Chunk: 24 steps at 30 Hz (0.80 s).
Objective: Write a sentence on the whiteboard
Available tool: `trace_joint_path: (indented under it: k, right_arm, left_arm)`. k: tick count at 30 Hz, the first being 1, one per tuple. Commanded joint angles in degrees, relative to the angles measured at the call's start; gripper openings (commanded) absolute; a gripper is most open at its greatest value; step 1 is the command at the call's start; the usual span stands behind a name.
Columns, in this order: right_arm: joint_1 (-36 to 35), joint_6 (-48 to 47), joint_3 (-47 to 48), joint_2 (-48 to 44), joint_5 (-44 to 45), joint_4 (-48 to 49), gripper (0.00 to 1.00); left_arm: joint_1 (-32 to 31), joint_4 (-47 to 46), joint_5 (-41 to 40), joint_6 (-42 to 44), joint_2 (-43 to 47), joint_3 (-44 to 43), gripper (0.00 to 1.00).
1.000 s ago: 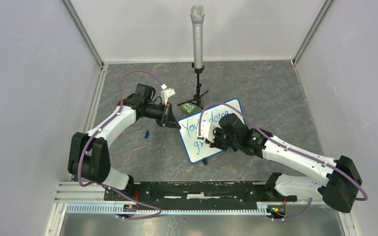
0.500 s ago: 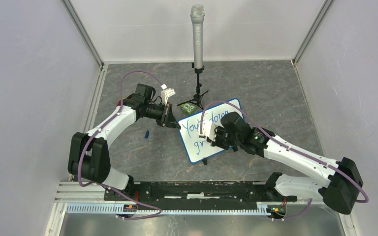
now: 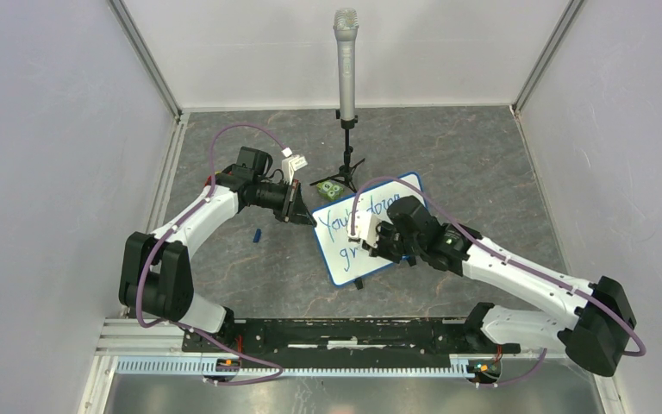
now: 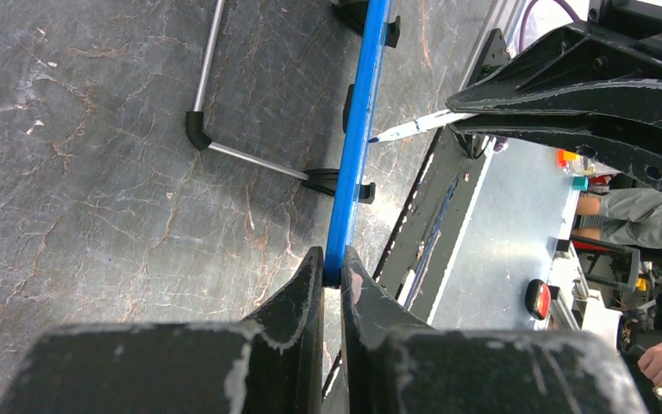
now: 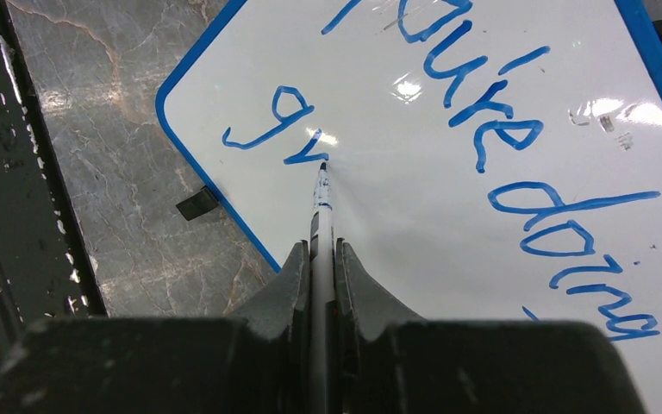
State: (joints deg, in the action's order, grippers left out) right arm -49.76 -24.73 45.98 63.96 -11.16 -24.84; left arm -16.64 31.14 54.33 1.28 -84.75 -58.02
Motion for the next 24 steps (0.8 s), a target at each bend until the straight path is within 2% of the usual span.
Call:
trace_joint_path:
  k: [1,15,24]
  right_arm:
    - [0.11,0.38,0.43,1.2,-0.56,2.75,0.0]
    - [1.8,-2.63,-0.72,-1.09,3.83,-0.45,0.0]
    - [2.85,-2.82,2.32,0.17,3.91,-0.18,0.0]
  left_arm:
    - [-0.14,-0.43,-1.06,0.28,0.33,-1.22,0.03]
    - [-0.14,-0.11,-1.15,0.57,0.05,-1.31,0.02]
    - [-0.07,-0.11,-1.14,0.57,0.17,-1.39,0.03]
